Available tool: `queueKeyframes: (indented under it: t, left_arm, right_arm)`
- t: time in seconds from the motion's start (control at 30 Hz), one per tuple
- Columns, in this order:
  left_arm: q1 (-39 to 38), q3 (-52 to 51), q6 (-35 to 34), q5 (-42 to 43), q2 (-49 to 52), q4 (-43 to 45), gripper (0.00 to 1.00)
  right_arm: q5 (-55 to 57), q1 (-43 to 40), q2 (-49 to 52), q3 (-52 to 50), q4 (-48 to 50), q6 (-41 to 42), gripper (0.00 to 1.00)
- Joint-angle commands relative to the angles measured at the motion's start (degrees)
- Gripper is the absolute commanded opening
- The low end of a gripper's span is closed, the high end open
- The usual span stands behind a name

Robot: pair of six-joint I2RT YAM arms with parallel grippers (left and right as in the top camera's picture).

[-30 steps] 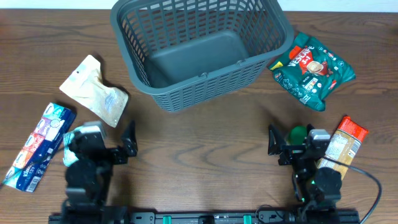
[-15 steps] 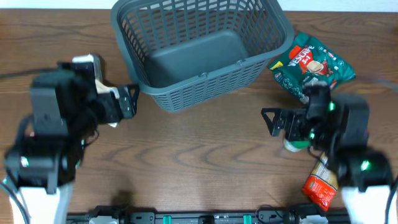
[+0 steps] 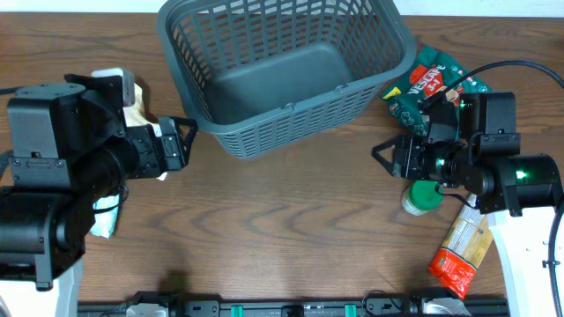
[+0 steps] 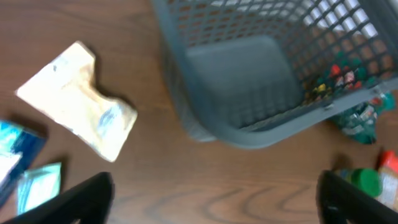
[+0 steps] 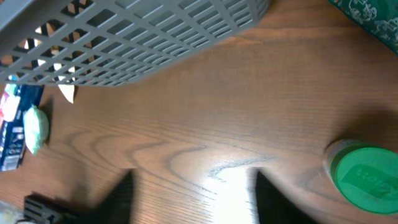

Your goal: Pack container

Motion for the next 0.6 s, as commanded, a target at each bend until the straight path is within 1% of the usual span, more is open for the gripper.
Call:
queueKeyframes:
  t: [0.0,0.03,0.07,0.13,0.17,0.2,0.27,0.3,0.43,0.57]
  left_arm:
    - [0.02,0.87,-0.2,3.58,0.2,2.62,0.71]
    - [0.02,0.87,-0.2,3.56,0.22,3.89,0.64]
    - [0.02,0.9,-0.2,3.56,0.33,5.38,0.52]
    - [0.02,0.9,-0.76,3.54,0.66,8.55,0.42]
    - [0.02,0.9,-1.25,3.52,0.98,10.12,0.34]
    - [0.02,0.9,-1.49,3.52,1.57,11.78,0.21]
    - [-0.04,0.9,-1.97,3.52,2.95,14.03,0.11]
    - [-0.13,0.9,-2.6,3.52,3.87,14.78,0.05]
    - [-1.95,0.9,-2.8,3.54,7.78,15.76,0.05]
    - [-5.62,0.9,-2.78,3.17,10.01,15.34,0.05]
  right_arm:
    - [1.84,-0.5,-0.44,2.14,0.39,0.26,0.13]
    - [3.02,-0.5,-0.44,2.51,0.63,0.28,0.03]
    - [4.2,-0.5,-0.35,2.93,0.92,0.28,0.01]
    - [6.51,-0.5,-0.09,3.87,1.84,0.28,0.01]
    - [7.65,-0.5,0.09,4.39,2.21,0.28,0.01]
    - [8.79,-0.5,0.26,4.85,2.67,0.26,0.01]
    - [11.45,-0.5,0.7,6.01,4.26,0.22,0.01]
    - [12.31,-0.5,0.9,6.67,5.16,0.11,0.01]
    - [12.44,-0.35,2.4,10.45,9.84,-2.91,0.01]
    - [12.46,0.44,3.41,12.79,17.86,-9.66,0.01]
